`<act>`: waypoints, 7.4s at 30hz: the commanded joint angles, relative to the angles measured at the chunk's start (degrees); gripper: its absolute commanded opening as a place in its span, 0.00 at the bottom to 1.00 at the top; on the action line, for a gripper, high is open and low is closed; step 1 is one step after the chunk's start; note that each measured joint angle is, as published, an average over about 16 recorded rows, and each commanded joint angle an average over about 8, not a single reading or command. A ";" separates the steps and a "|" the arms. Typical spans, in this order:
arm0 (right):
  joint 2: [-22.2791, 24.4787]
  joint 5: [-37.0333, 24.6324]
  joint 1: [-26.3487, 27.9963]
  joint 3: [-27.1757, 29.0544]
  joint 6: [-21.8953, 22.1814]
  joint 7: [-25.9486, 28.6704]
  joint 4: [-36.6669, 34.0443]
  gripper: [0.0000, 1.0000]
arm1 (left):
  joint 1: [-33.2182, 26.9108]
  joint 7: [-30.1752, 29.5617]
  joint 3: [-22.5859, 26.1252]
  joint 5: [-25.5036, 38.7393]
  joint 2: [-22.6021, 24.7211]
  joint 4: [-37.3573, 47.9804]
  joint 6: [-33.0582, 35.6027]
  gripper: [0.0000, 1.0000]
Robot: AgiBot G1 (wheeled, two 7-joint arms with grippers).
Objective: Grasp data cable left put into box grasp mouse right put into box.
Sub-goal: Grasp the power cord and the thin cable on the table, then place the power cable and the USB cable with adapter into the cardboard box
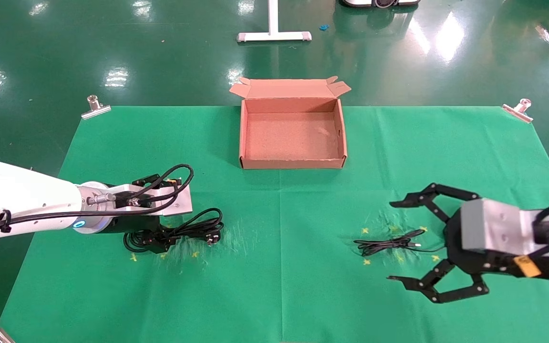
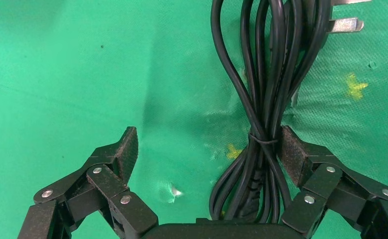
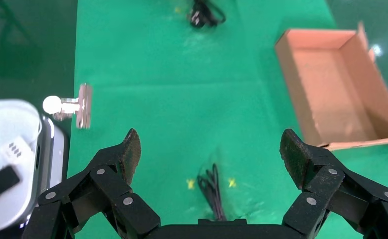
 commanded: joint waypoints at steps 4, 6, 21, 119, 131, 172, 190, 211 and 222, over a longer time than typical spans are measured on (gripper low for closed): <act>-1.98 -5.08 -0.21 -2.20 1.28 -0.74 -0.27 1.00 | -0.01 -0.07 0.02 0.06 0.04 0.00 0.03 1.00; -3.36 -9.12 -0.45 -3.50 3.32 -0.19 -0.55 1.00 | -0.01 -0.07 0.02 0.06 0.04 0.00 0.03 1.00; -13.64 -38.13 2.00 -10.86 13.43 20.59 -0.85 1.00 | -0.02 -0.07 0.02 0.06 0.04 0.00 0.03 1.00; -13.25 -36.46 6.74 -8.35 13.84 20.86 -1.99 0.00 | -8.41 3.69 -2.20 -2.25 3.64 2.81 -1.74 0.00; -9.40 -36.03 15.07 -3.97 13.23 24.00 -2.34 0.00 | -12.62 15.05 -0.79 -0.67 21.80 25.24 -27.00 0.00; -13.02 -31.92 25.83 -0.89 14.27 19.22 -6.31 0.00 | -24.81 16.34 24.00 -27.03 11.41 40.87 -46.57 1.00; -35.28 -38.80 27.78 -9.18 19.87 17.55 -9.97 0.00 | -25.83 -5.43 26.14 -9.93 1.67 23.49 -42.70 1.00; -41.69 -51.72 23.02 -15.21 27.37 18.94 -21.23 1.00 | -24.47 -17.87 25.50 2.09 0.24 15.82 -39.59 1.00; -41.41 -51.29 23.66 -14.97 26.45 19.49 -20.44 1.00 | -24.48 -17.45 25.48 1.56 0.38 16.33 -39.63 1.00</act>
